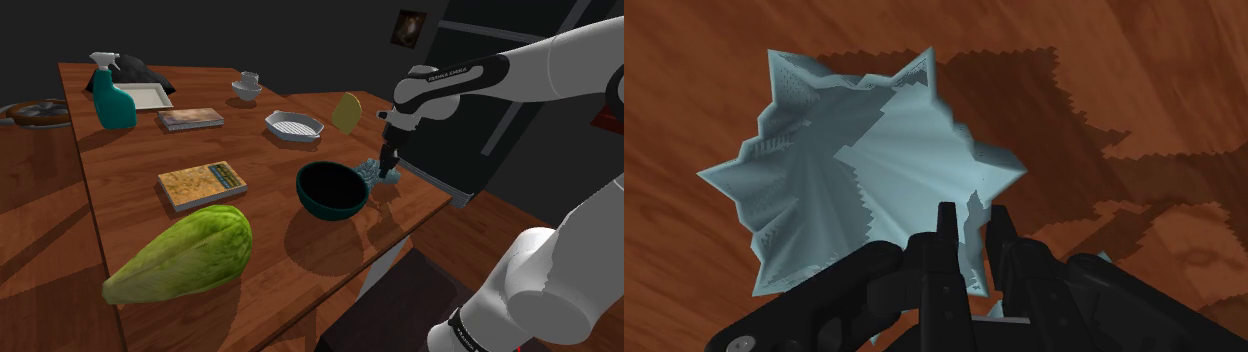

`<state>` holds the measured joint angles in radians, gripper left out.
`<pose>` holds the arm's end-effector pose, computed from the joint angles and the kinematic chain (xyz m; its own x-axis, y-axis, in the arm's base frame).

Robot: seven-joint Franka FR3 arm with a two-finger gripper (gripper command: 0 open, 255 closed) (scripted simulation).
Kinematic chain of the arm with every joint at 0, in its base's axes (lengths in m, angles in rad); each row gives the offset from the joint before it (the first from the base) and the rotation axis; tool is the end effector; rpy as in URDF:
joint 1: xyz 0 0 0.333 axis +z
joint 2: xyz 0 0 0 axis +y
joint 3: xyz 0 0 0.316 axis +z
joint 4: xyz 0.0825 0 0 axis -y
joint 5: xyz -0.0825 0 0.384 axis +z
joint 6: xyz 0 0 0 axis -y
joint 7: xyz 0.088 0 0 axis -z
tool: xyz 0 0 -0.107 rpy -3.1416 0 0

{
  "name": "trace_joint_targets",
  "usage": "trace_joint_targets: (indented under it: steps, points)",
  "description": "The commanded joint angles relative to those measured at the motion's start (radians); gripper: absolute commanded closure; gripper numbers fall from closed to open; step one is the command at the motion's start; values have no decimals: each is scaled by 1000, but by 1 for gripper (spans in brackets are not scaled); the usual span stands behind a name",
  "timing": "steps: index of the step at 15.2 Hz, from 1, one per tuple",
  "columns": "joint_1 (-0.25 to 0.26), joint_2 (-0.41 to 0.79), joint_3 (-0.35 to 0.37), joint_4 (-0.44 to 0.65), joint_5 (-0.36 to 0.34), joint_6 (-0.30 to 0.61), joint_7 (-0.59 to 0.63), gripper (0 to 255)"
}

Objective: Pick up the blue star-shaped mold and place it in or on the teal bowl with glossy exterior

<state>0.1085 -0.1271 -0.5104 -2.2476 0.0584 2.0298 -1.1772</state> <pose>0.4526 -0.1917 0.4044 0.7310 0.6796 0.0609 0.6803 -0.7189 -0.1428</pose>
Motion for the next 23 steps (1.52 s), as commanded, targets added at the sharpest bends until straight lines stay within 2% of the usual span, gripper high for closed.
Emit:
trace_joint_targets:
  steps: [1,7,23]
  points:
    - [0,0,0,0,0,0,0,255]
    - [0,0,0,0,0,0,0,255]
    - [0,-72,19,151,-34,-213,47,255]
